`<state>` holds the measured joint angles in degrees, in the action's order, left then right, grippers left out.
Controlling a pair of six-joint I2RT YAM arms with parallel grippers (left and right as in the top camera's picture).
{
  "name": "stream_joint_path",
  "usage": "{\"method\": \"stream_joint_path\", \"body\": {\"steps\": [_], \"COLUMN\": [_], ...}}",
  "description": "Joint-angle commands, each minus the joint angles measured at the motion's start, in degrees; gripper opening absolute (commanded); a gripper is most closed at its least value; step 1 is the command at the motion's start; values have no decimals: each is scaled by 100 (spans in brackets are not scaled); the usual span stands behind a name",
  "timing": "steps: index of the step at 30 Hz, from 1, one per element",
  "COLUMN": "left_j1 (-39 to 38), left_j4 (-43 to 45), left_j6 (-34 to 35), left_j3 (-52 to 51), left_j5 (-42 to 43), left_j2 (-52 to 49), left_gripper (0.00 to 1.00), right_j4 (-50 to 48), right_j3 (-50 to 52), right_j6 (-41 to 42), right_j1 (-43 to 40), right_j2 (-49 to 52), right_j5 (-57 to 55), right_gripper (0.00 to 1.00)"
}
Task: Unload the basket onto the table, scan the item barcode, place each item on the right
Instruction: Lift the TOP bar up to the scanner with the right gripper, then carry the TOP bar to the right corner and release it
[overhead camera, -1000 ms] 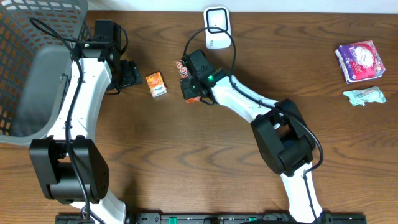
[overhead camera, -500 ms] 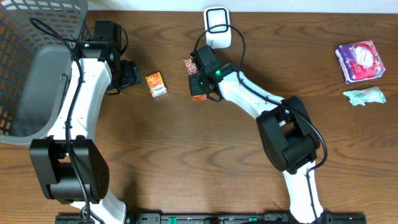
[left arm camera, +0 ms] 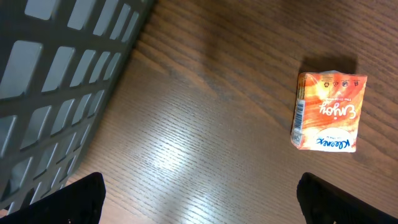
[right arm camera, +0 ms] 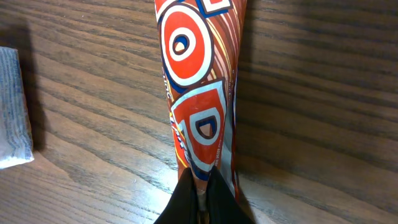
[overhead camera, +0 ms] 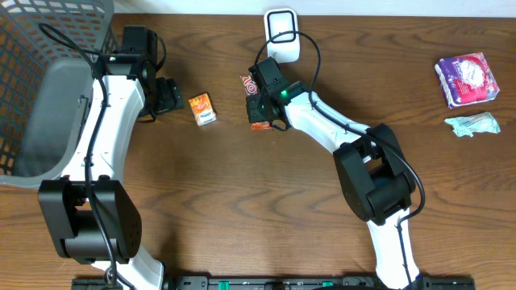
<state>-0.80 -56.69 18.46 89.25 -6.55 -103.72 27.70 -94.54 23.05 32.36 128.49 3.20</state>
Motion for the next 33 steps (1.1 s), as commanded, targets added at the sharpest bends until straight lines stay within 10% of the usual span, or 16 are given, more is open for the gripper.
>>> {"method": "stream_joint_path", "body": {"steps": [1,12,33], "left_j1": [24,24,24], "left_j4": [-28,-28,-26], "left_j6": [92,92,92], "left_j3": [-4,-7,-7], "left_j5": [-13,-11,-11], "left_j2": [-37,-37,-37], "left_gripper": [98,98,98], "right_j4": [24,-765,-2664], "right_j3": [-120,-125,-125], "right_j6": [68,-153,-1204], "right_j1": [-50,-68,-684], "right_j2": [-350,-1106,-295], "right_j5": [-26,-1958,-2177], "right_gripper": [1,1,1]}}
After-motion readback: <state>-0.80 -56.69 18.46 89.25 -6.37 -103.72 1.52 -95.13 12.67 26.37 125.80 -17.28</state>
